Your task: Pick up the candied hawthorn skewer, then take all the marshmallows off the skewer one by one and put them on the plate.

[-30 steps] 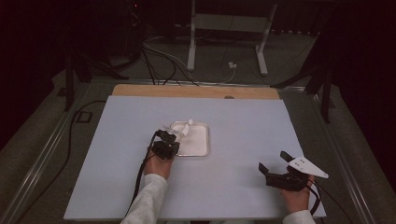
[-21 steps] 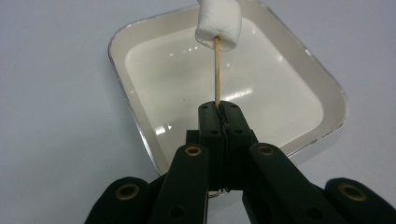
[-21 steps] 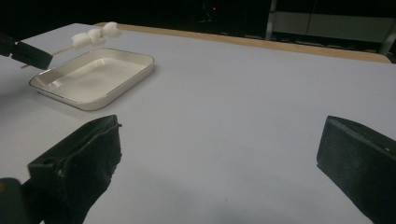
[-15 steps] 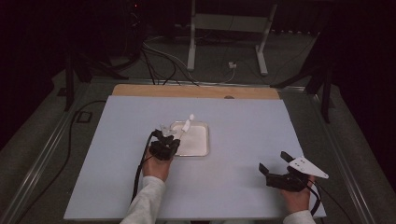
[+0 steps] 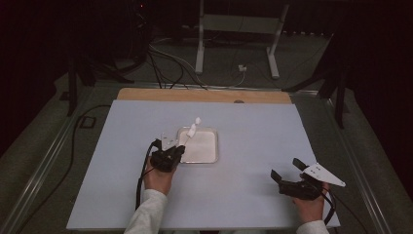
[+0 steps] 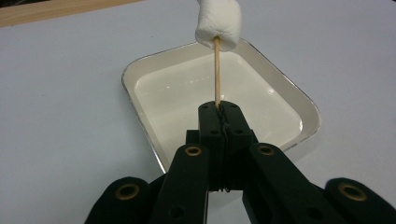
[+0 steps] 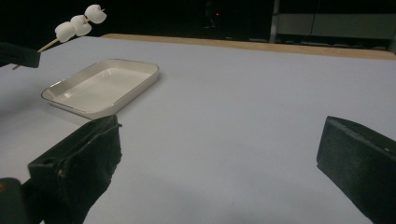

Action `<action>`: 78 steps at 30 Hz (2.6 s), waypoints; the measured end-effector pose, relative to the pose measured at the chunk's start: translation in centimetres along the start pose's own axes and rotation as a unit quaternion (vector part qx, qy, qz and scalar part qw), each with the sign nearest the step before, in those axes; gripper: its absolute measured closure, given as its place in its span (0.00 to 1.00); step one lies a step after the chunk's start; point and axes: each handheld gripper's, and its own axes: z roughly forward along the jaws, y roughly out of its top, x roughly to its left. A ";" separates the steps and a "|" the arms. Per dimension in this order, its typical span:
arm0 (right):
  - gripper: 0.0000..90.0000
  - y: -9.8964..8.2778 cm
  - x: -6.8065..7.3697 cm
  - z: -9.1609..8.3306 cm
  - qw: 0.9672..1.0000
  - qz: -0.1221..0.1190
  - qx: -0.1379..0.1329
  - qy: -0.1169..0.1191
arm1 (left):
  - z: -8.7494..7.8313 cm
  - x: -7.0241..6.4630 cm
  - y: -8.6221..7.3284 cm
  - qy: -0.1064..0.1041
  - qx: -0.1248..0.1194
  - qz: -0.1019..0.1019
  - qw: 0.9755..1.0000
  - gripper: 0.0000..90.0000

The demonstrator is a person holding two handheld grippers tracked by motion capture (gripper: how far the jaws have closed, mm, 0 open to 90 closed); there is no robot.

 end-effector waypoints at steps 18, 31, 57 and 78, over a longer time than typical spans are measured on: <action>0.00 6.2 0.7 2.8 0.998 0.012 -0.020 0.057 | -2.3 0.4 -2.1 -0.022 -0.050 0.007 0.998 1.00; 0.00 10.6 1.8 5.7 0.995 0.011 -0.026 0.092 | -3.0 0.7 -2.5 -0.033 -0.067 0.006 0.997 1.00; 0.00 12.6 6.8 14.2 0.980 0.069 -0.001 0.186 | -2.9 0.2 -2.5 -0.052 -0.096 0.019 0.994 1.00; 0.32 10.6 9.1 17.4 0.953 0.151 0.053 0.258 | -3.1 -0.6 -2.4 -0.070 -0.106 0.023 0.992 1.00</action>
